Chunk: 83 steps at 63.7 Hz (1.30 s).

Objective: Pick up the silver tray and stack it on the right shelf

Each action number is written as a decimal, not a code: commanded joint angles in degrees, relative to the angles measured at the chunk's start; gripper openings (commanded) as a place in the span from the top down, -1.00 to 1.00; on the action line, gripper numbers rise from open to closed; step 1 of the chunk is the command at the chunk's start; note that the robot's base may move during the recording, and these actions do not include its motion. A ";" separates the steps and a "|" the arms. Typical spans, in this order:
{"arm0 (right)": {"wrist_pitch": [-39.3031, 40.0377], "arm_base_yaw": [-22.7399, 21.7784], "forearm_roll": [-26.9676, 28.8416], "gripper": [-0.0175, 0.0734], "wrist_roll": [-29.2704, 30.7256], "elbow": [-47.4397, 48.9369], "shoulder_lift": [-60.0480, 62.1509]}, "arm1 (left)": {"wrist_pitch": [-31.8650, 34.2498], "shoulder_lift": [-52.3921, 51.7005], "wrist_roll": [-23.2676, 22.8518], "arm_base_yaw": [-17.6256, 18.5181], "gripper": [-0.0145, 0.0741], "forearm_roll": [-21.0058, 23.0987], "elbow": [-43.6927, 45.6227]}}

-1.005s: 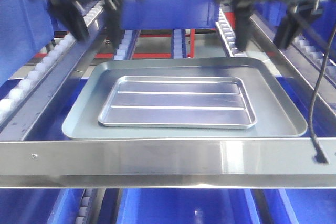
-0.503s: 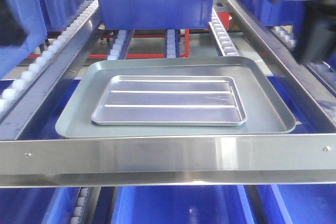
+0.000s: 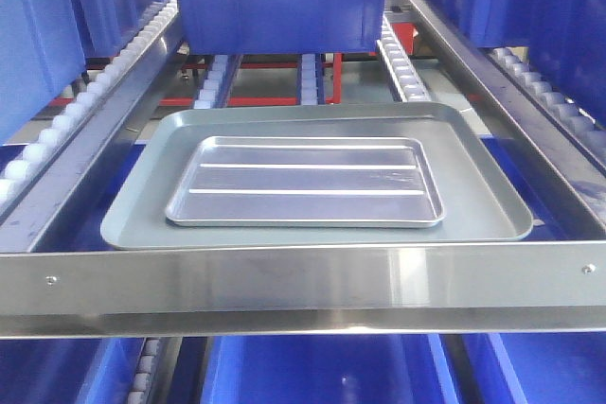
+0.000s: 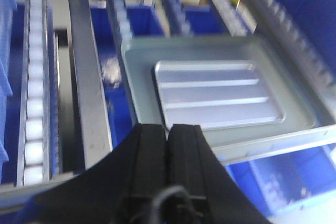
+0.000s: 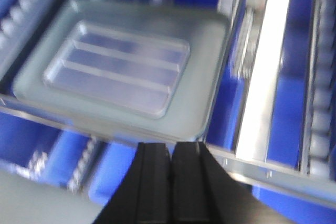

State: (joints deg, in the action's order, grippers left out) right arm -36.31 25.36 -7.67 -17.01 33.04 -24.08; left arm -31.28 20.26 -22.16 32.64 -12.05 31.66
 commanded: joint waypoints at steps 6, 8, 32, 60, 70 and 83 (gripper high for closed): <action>4.85 0.01 -1.95 0.49 1.09 1.37 11.96 | 1.16 -9.16 -0.10 0.29 0.88 -0.50 1.51; 4.85 0.01 -1.95 0.49 1.09 1.37 13.46 | 0.92 -10.36 -0.10 0.29 0.88 -0.50 1.51; 4.47 0.01 -1.95 0.49 1.09 1.37 15.59 | 0.27 -12.34 -0.10 0.29 0.88 -0.27 1.51; 4.47 0.01 -1.95 0.49 1.09 1.37 15.59 | 0.16 -12.48 8.54 -3.10 0.88 4.12 0.87; 4.47 0.01 -1.95 0.49 1.09 1.37 15.59 | 6.33 -15.19 16.91 -15.10 0.88 10.51 -5.12; 4.47 0.01 -1.95 0.49 1.09 1.37 15.59 | 21.50 -22.03 17.22 -26.66 0.88 10.61 -20.99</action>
State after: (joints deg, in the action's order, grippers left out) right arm -36.51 25.36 -8.57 -16.67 33.04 -7.73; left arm -19.18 -0.19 -5.55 8.42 -2.06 12.99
